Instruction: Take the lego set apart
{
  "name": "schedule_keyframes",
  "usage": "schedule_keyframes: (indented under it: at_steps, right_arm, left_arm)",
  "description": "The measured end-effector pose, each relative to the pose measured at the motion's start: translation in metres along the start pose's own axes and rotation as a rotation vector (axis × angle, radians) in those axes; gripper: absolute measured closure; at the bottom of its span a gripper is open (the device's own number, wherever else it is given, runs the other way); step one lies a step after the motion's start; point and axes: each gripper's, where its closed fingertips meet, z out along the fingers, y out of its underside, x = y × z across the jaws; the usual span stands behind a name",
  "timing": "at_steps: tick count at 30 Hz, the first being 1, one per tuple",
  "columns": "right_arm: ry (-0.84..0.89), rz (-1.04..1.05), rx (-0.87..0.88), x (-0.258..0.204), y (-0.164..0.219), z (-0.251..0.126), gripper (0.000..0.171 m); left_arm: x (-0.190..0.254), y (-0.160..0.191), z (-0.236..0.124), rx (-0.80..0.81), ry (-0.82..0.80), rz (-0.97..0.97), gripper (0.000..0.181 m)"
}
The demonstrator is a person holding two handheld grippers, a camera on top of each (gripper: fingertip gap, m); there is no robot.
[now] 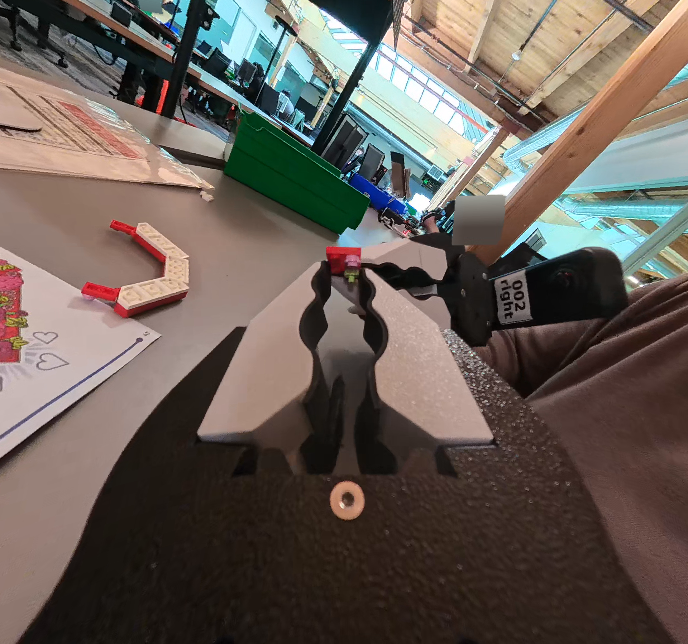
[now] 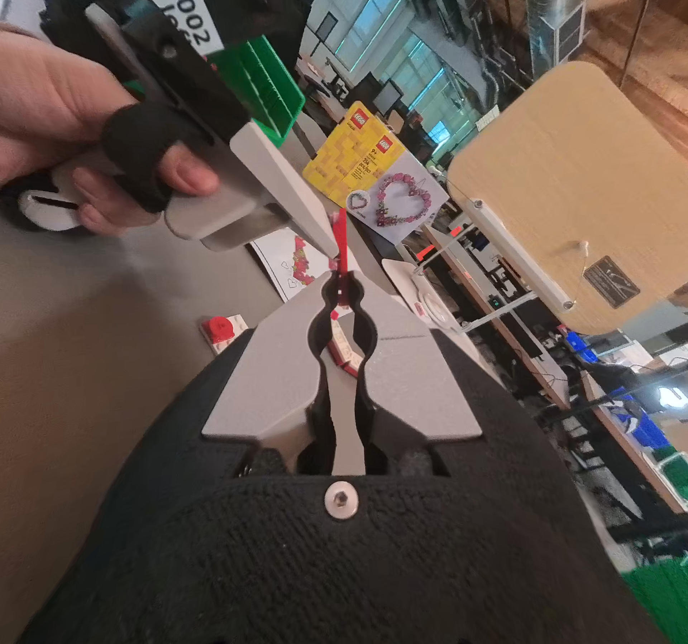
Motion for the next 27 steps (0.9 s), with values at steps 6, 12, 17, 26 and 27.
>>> schedule_keyframes:
  at_steps: [6,12,17,26,27]
  right_arm:
    - [0.025,0.078,-0.001,0.004,0.004,0.0,0.168]
    - [0.188,0.45,-0.017,0.075,0.036,-0.01,0.169]
    - [0.115,0.537,0.002,0.066,0.049,-0.011,0.168]
    - [-0.089,0.365,-0.055,0.033,0.05,-0.006,0.168]
    - [-0.15,0.281,-0.114,0.022,0.055,-0.006,0.168]
  left_arm:
    - [-0.002,-0.001,0.003,0.002,-0.009,0.004,0.168]
    - [-0.013,-0.008,-0.01,0.054,-0.049,-0.023,0.176]
    - [-0.004,-0.006,-0.004,0.022,-0.016,0.067,0.176]
    - [-0.014,0.011,-0.006,-0.195,-0.208,0.579,0.176]
    - [-0.018,0.014,-0.007,-0.236,-0.246,0.658,0.176]
